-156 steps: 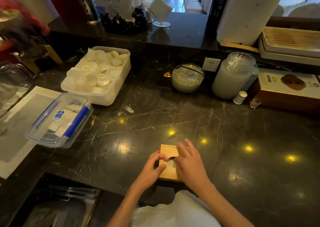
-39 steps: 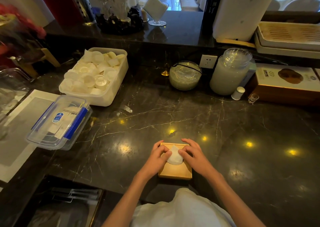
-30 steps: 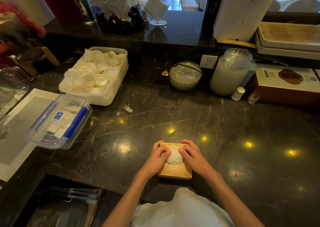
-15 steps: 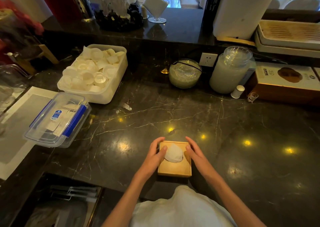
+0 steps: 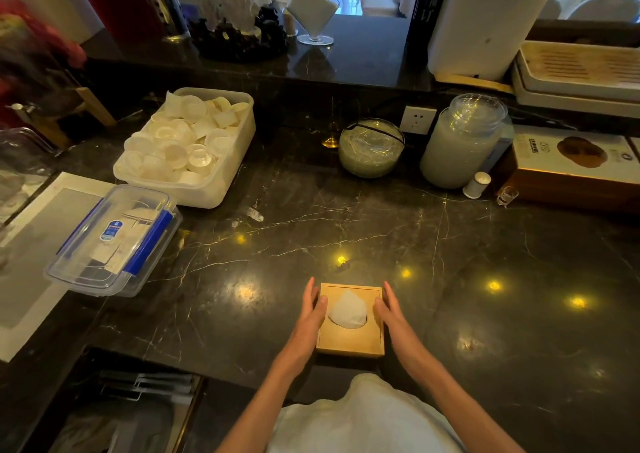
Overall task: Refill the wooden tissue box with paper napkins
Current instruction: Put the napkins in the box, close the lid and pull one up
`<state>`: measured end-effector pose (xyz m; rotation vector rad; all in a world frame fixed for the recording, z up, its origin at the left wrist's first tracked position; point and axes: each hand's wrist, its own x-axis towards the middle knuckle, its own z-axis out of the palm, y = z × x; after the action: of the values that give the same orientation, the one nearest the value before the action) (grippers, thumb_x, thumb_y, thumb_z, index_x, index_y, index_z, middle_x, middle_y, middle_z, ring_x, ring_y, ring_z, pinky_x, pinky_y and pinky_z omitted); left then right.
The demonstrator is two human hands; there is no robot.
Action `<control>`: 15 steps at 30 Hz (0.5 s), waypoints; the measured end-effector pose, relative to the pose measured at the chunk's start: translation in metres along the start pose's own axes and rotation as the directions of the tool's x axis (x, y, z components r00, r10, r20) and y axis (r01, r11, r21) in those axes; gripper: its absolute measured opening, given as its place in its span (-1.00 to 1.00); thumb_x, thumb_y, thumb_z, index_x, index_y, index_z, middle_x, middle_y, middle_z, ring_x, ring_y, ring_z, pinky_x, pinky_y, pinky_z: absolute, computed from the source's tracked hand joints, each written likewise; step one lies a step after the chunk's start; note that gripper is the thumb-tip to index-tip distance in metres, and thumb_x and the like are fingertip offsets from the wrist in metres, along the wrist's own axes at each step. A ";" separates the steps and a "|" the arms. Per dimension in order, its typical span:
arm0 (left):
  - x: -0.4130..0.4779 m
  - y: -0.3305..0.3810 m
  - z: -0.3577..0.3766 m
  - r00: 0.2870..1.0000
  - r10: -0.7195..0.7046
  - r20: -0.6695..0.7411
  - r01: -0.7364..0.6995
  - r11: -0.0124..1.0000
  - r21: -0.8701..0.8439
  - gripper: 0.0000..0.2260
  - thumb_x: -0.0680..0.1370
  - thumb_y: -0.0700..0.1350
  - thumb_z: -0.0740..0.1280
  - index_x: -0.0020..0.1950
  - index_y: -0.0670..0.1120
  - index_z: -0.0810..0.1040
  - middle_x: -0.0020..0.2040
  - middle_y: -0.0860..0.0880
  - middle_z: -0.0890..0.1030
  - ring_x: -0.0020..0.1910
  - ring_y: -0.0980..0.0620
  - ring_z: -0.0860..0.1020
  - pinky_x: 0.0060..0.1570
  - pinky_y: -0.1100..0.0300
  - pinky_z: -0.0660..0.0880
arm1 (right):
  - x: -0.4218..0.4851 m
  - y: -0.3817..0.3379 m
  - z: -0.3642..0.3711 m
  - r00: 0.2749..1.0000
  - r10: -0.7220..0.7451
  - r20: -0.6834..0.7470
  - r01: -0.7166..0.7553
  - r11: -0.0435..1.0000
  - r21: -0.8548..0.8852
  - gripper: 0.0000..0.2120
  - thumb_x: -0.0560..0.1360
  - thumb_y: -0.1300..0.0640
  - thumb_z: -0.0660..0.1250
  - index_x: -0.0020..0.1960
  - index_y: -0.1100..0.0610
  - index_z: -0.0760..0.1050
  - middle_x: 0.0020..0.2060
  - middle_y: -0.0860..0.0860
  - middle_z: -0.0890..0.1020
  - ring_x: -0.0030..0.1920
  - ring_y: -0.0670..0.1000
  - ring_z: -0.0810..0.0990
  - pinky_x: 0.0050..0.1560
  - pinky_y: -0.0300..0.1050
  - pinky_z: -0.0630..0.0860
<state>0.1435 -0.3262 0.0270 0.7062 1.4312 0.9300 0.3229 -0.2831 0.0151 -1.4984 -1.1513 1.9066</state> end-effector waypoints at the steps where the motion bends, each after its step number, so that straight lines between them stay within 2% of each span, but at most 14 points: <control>1: -0.001 -0.003 0.000 1.000 -0.012 -0.007 0.012 1.000 -0.022 -0.46 0.65 0.11 0.04 0.58 0.16 -0.11 0.60 0.04 0.06 0.54 -0.02 0.15 0.37 0.10 0.23 | -0.001 0.002 -0.001 1.000 0.030 0.005 -0.030 0.998 0.059 -0.36 0.55 -0.25 0.07 0.57 -0.16 -0.02 0.57 -0.03 0.16 0.54 0.09 0.15 0.52 0.18 0.11; 3: -0.002 -0.009 0.002 1.000 -0.026 0.010 0.026 0.998 -0.056 -0.47 0.63 0.16 -0.02 0.59 0.16 -0.09 0.59 0.03 0.14 0.52 -0.03 0.22 0.42 0.06 0.23 | -0.004 0.004 -0.002 0.996 0.081 0.027 -0.085 0.970 0.227 -0.46 0.59 -0.23 0.00 0.50 -0.04 0.27 0.40 0.03 0.48 0.40 0.08 0.43 0.43 0.19 0.31; 5: -0.002 -0.015 0.005 0.999 -0.043 0.026 0.044 0.997 -0.063 -0.43 0.57 0.25 -0.02 0.57 0.21 -0.03 0.55 0.04 0.25 0.48 -0.02 0.30 0.48 -0.07 0.24 | -0.006 0.000 -0.001 0.991 0.130 0.029 -0.132 0.927 0.351 -0.55 0.63 -0.20 -0.04 0.31 -0.06 0.47 0.23 0.05 0.63 0.25 0.09 0.57 0.25 0.15 0.49; 7: 0.002 -0.017 0.006 0.998 -0.059 0.019 0.060 0.996 -0.068 -0.41 0.54 0.29 -0.01 0.57 0.22 0.03 0.52 0.03 0.32 0.45 -0.03 0.36 0.46 -0.15 0.28 | -0.004 -0.003 0.000 0.989 0.142 0.040 -0.147 0.906 0.397 -0.56 0.63 -0.21 -0.05 0.25 -0.08 0.50 0.20 0.06 0.65 0.22 0.10 0.60 0.19 0.15 0.53; 10: 0.020 -0.007 0.006 0.997 -0.065 0.037 0.067 0.996 -0.062 -0.45 0.58 0.27 -0.02 0.57 0.19 0.08 0.48 -0.01 0.39 0.40 -0.03 0.44 0.41 -0.14 0.36 | 0.007 -0.009 -0.001 0.992 0.125 0.027 -0.125 0.896 0.426 -0.52 0.63 -0.22 -0.05 0.32 -0.03 0.48 0.20 0.07 0.65 0.20 0.10 0.63 0.22 0.20 0.52; 13: 0.047 0.016 0.011 0.998 -0.041 0.047 0.043 0.998 -0.042 -0.55 0.67 0.14 -0.05 0.57 0.16 0.09 0.48 0.03 0.38 0.37 0.03 0.44 0.37 0.02 0.40 | 0.023 -0.024 -0.007 0.995 0.103 -0.008 -0.087 0.877 0.473 -0.52 0.64 -0.21 -0.06 0.32 -0.03 0.47 0.20 0.06 0.65 0.21 0.10 0.62 0.25 0.21 0.51; 15: 0.068 0.035 0.015 0.997 -0.037 0.068 0.039 0.999 -0.022 -0.58 0.68 0.11 -0.06 0.56 0.17 0.13 0.45 0.05 0.41 0.28 0.10 0.50 0.21 0.18 0.49 | 0.038 -0.040 -0.015 0.995 0.094 -0.027 -0.066 0.854 0.517 -0.53 0.64 -0.21 -0.07 0.29 -0.05 0.48 0.20 0.06 0.65 0.22 0.12 0.60 0.22 0.20 0.51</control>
<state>0.1487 -0.2483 0.0242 0.6848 1.3677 0.8838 0.3197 -0.2270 0.0259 -1.2920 -0.4895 2.0067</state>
